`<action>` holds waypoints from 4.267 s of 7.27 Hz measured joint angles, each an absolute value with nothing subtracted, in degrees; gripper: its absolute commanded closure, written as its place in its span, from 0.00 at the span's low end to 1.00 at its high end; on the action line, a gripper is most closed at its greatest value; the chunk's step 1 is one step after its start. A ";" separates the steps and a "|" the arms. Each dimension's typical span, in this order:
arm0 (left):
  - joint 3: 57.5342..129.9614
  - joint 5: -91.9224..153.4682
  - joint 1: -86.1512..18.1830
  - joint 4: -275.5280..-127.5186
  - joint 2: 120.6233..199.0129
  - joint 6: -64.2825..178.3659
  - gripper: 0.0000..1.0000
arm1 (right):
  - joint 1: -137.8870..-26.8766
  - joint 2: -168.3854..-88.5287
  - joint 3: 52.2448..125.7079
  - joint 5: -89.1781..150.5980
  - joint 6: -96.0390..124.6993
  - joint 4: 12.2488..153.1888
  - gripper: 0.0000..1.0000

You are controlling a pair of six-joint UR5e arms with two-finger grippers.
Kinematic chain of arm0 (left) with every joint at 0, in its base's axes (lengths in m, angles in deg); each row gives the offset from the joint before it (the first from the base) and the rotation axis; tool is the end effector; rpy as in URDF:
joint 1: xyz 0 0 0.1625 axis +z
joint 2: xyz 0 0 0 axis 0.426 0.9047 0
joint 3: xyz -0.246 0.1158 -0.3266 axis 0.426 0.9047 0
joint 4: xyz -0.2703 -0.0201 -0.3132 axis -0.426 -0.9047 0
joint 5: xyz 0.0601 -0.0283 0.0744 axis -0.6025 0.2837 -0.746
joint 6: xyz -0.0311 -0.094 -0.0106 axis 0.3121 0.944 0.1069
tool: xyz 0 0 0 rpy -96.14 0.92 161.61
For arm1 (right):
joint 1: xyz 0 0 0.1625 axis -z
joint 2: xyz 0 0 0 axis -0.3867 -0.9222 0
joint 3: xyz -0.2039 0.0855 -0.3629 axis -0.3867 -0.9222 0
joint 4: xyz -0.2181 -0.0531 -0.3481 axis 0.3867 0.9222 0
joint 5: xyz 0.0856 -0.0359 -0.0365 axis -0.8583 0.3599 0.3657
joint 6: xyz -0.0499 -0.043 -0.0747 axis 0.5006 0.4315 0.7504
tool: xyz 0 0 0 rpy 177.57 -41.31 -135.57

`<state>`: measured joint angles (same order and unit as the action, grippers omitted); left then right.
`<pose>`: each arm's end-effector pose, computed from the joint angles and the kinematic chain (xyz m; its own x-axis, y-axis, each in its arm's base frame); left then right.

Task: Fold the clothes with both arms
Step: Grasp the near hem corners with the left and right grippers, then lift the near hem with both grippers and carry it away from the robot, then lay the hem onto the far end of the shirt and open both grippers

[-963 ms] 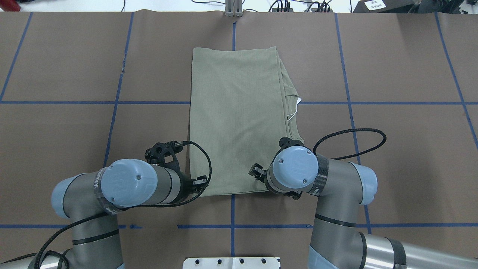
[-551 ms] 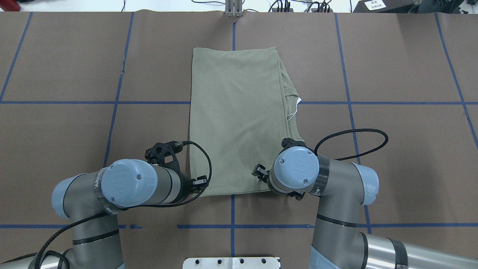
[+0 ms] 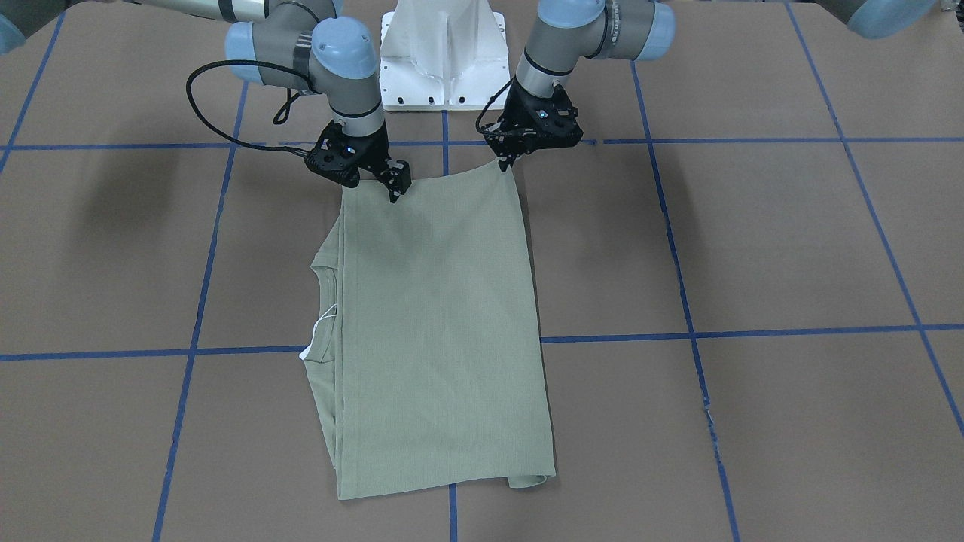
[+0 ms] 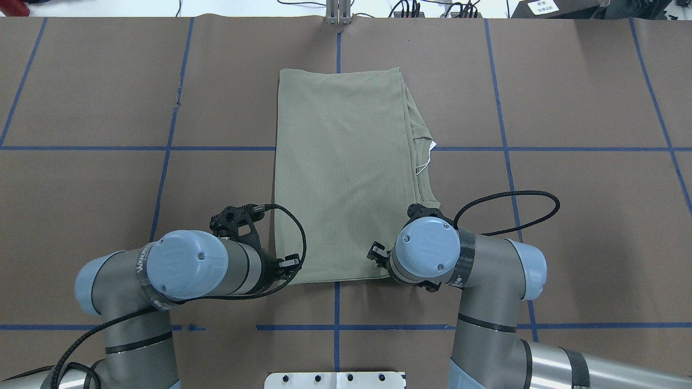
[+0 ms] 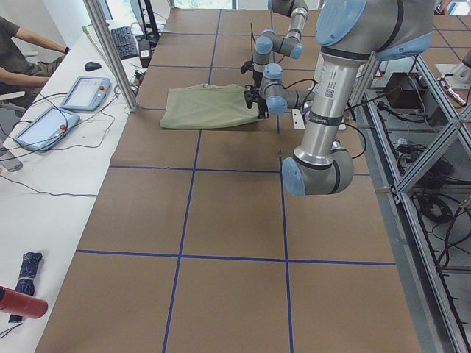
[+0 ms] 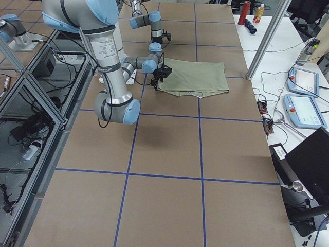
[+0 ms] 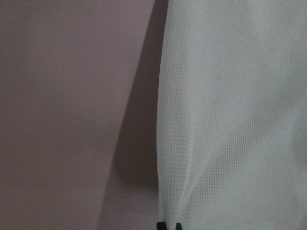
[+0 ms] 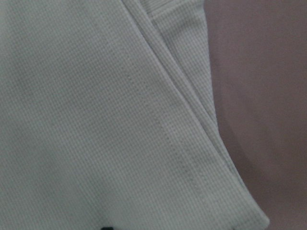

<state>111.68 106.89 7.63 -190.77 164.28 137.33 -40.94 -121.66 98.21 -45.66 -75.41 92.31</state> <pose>0.5324 -0.2947 0.2499 0.4797 -0.2430 -0.8431 0.2341 0.9615 -0.1440 -0.5686 -0.3101 0.2981 0.6126 0.4918 0.6187 -0.3895 0.8690 -0.3051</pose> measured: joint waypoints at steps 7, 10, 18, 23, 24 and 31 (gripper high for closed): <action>111.35 106.88 7.63 -190.89 164.32 137.23 1.00 | -42.20 -120.80 99.25 -46.30 -75.25 92.09 1.00; 112.84 106.85 7.67 -190.77 164.28 137.23 1.00 | -42.85 -121.26 103.59 -46.72 -75.62 91.91 1.00; 136.15 106.82 15.71 -171.13 162.99 141.03 1.00 | -35.02 -126.57 122.20 -50.24 -75.87 92.35 1.00; 124.08 106.64 5.66 -179.35 165.54 134.73 1.00 | -44.44 -123.19 112.96 -47.99 -73.67 91.53 1.00; 121.58 106.73 2.61 -181.38 166.33 133.28 1.00 | -46.48 -120.68 109.68 -47.98 -73.30 91.26 1.00; 106.99 106.71 -4.50 -194.36 170.40 132.32 1.00 | -55.32 -111.60 89.13 -51.53 -71.47 81.34 1.00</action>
